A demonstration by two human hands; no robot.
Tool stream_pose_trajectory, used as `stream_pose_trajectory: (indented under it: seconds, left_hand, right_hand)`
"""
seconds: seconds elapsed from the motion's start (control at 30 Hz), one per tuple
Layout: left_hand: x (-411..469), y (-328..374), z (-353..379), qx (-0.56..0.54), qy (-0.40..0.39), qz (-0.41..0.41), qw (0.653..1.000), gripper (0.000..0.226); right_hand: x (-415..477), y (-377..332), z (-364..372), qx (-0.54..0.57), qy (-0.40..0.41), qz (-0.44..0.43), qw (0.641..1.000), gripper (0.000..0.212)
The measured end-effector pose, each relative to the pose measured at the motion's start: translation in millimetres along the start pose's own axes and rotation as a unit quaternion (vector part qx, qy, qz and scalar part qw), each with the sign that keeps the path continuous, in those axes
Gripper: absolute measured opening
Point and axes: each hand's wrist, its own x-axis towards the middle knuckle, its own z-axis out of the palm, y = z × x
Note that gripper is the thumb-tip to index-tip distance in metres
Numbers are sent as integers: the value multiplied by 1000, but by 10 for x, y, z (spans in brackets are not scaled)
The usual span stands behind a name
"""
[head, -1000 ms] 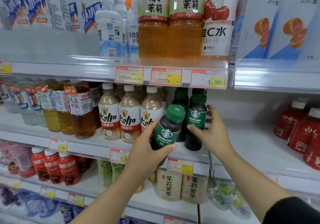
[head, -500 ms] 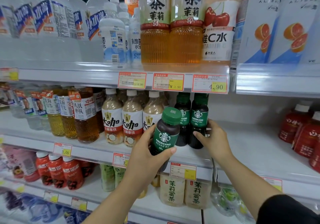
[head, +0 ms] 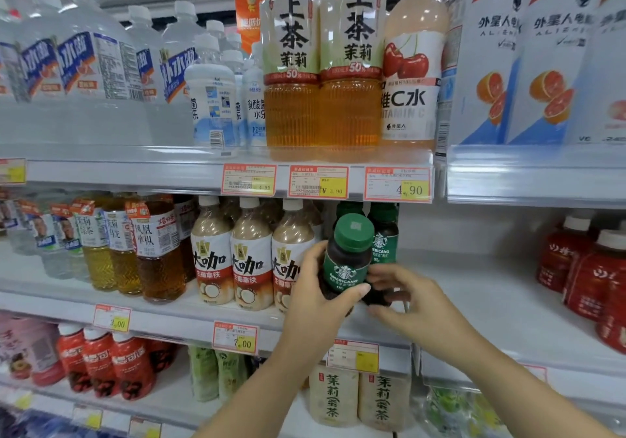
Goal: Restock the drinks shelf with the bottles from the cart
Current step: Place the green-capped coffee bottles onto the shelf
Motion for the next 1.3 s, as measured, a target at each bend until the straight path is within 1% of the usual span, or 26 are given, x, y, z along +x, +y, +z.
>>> stream_pose_trajectory:
  seconds: [0.13, 0.33, 0.43, 0.5, 0.6, 0.7, 0.8, 1.0, 1.17, 1.23, 1.3]
  left_hand:
    - [104, -157, 136, 4, 25, -17, 1000, 64]
    - [175, -317, 194, 2, 42, -51, 998, 61]
    - [228, -313, 184, 23, 14, -64, 998, 60]
    - [255, -314, 159, 50, -8, -71, 996, 63]
    - [221, -312, 113, 93, -12, -57, 994, 65]
    - [175, -302, 83, 130, -31, -36, 990, 64]
    - [170, -275, 74, 142, -48, -34, 988, 69]
    - [204, -256, 58, 144, -72, -37, 986, 70]
    - [203, -208, -7, 127, -82, -29, 988, 63]
    - [114, -195, -78, 118, -80, -13, 990, 62]
    - [-73, -220, -221, 119, -71, -6, 990, 63]
  right_hand:
    - [45, 54, 121, 22, 16, 27, 999, 52]
    - [122, 168, 314, -12, 62, 37, 997, 49]
    - [147, 184, 375, -21, 90, 45, 995, 44]
    - [160, 183, 394, -12, 94, 50, 994, 42]
    - [164, 179, 420, -10, 92, 46, 995, 40]
    - [159, 181, 463, -18, 111, 46, 993, 40]
    - [152, 184, 501, -20, 123, 58, 991, 39]
    - [148, 151, 511, -18, 132, 69, 989, 40]
    - [124, 80, 536, -50, 129, 88, 986, 42]
    - [40, 51, 580, -76, 178, 84, 978, 46]
    - [-112, 2, 667, -98, 249, 27, 963, 41]
